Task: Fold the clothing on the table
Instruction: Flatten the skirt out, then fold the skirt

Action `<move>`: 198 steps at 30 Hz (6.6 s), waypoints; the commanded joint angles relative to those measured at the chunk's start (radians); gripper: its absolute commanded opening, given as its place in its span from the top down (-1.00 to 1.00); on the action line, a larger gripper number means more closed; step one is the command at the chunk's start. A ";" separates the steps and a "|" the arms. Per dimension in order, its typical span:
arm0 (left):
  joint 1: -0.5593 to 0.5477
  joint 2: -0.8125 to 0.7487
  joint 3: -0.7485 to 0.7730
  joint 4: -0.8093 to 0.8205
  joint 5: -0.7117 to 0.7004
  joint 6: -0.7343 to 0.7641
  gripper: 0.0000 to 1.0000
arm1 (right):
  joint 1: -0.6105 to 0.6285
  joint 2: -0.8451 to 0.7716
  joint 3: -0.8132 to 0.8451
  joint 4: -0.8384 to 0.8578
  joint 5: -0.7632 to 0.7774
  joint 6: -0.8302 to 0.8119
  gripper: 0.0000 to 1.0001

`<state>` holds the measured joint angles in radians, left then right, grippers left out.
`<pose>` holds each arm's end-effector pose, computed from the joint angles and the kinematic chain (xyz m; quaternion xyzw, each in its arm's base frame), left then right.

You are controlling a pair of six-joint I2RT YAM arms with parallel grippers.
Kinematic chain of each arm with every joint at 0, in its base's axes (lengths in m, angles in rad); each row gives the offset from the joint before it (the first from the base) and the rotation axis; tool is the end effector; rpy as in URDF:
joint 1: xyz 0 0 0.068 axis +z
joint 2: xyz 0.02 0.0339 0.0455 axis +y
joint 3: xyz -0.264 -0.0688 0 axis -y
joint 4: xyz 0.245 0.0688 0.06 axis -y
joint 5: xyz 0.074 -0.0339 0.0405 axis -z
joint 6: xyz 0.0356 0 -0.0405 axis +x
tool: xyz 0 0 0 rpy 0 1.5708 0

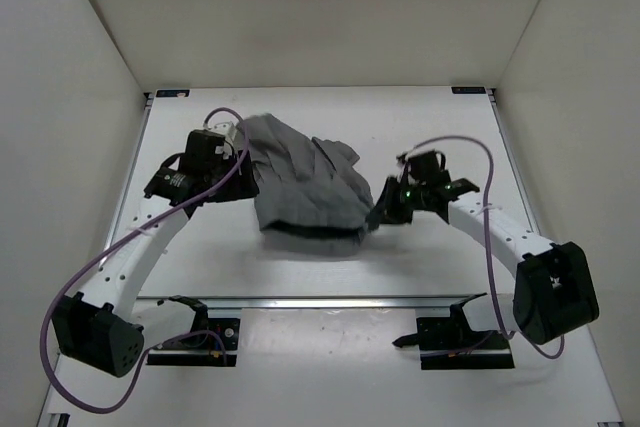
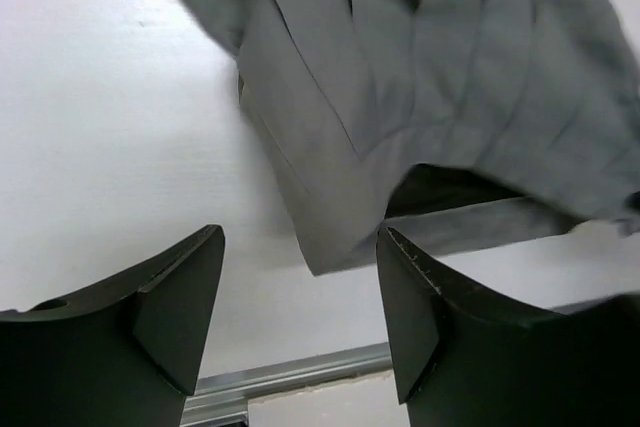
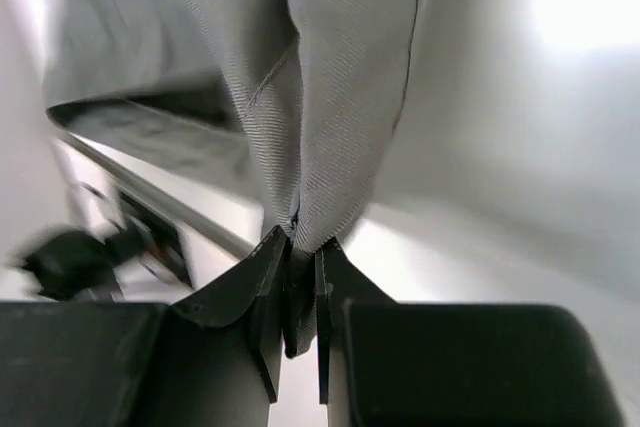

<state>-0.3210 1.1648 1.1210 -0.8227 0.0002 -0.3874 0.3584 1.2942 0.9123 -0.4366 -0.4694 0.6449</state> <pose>0.2221 -0.0739 0.3217 -0.0311 0.9381 -0.1197 0.3235 0.2471 0.1097 0.2546 0.0446 0.9075 0.3614 0.2092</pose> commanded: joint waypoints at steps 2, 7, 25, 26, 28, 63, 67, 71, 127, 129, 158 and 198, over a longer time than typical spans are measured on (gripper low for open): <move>-0.015 -0.044 -0.090 0.011 0.050 -0.021 -0.45 | 0.039 -0.047 -0.153 -0.060 -0.022 -0.017 0.99; -0.098 -0.013 -0.165 0.045 0.037 -0.057 -0.47 | 0.021 -0.050 -0.213 -0.091 0.019 -0.070 1.00; -0.283 0.122 -0.474 0.327 -0.019 -0.352 -0.53 | 0.005 -0.036 -0.219 -0.062 0.037 -0.103 1.00; -0.297 0.145 -0.468 0.342 -0.023 -0.367 -0.52 | -0.005 -0.039 -0.219 -0.063 0.035 -0.096 1.00; -0.319 0.179 -0.466 0.362 -0.029 -0.376 -0.42 | -0.009 -0.047 -0.217 -0.068 0.037 -0.108 0.99; 0.074 0.370 0.909 0.100 0.208 -0.268 1.00 | -0.248 0.343 1.250 -0.353 -0.238 -0.171 1.00; 0.151 0.414 1.007 0.154 0.294 -0.337 1.00 | -0.306 0.501 1.551 -0.430 -0.320 -0.117 1.00; 0.125 0.322 0.800 0.152 0.297 -0.291 0.88 | -0.276 0.323 1.153 -0.332 -0.236 -0.168 0.99; -0.176 -0.491 -0.634 -0.001 0.150 -0.398 1.00 | 0.039 -0.359 -0.280 -0.470 0.114 -0.067 1.00; -0.196 -0.560 -0.678 -0.027 0.181 -0.451 1.00 | 0.050 -0.415 -0.332 -0.473 0.062 -0.034 1.00; 0.215 0.429 0.030 0.286 0.141 -0.234 -0.55 | -0.249 0.504 0.426 -0.166 0.127 -0.238 -0.02; -0.119 0.697 -0.030 0.456 0.176 -0.444 0.68 | 0.255 0.713 0.778 -0.197 0.172 -0.306 1.00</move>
<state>-0.4545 1.8629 1.1057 -0.3626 0.1696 -0.8352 0.5682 1.9091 1.6455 -0.6594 -0.2497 0.3450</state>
